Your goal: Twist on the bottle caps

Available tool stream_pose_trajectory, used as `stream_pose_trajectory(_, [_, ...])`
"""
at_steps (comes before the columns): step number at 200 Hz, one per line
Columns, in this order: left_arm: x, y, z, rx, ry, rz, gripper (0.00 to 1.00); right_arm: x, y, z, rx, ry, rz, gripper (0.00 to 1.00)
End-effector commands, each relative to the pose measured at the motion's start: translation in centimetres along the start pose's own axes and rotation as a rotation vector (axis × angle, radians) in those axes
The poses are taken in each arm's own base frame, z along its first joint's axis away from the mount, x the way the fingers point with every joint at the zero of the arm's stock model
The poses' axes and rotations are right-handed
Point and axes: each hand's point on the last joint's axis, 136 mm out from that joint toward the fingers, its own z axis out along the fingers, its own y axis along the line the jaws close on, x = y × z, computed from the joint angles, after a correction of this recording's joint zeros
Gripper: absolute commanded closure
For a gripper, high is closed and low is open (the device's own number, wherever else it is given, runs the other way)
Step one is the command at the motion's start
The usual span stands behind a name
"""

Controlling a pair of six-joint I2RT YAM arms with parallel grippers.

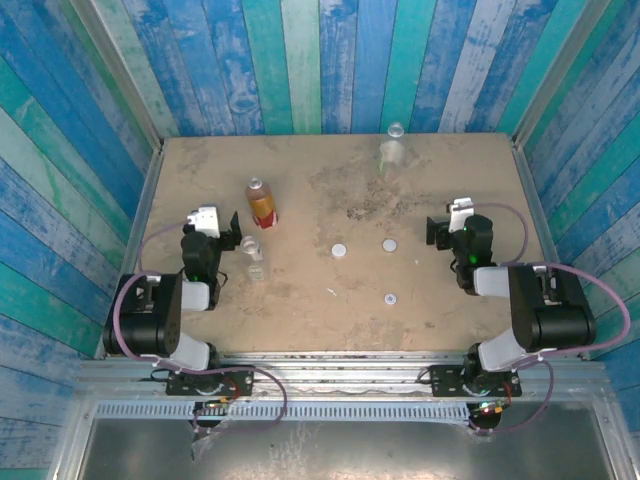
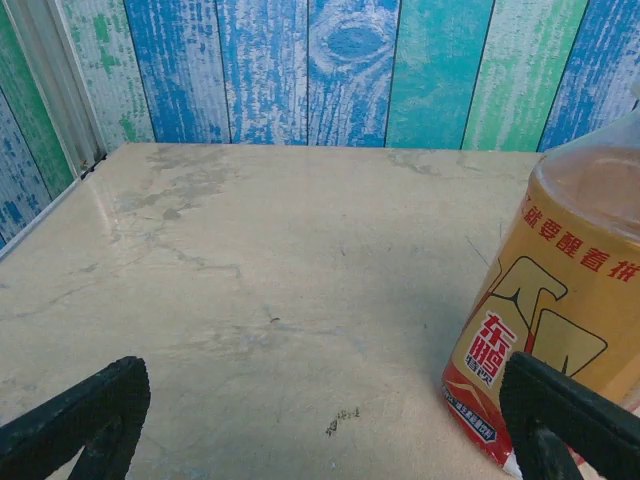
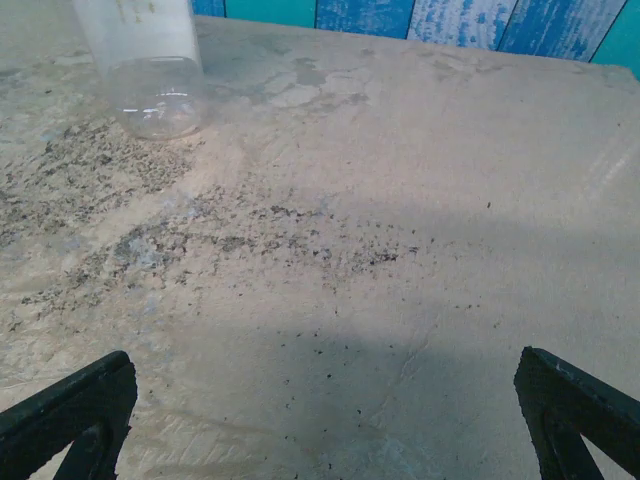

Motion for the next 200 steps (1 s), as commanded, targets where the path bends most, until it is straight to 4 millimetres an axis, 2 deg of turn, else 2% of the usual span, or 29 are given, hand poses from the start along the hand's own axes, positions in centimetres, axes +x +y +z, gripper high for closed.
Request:
stream_pose_trajectory(1, [-0.11,0.04,0.42,-0.005,-0.006,-0.002,0.06,-1.34,0.03,0.13,0.002,-0.037,-0.007,0.0])
stream_pose_trajectory(200, [-0.31,0.09,0.22,-0.009,-0.016,-0.003,0.06,-1.31,0.04,0.05,0.002,-0.038,-0.007,0.0])
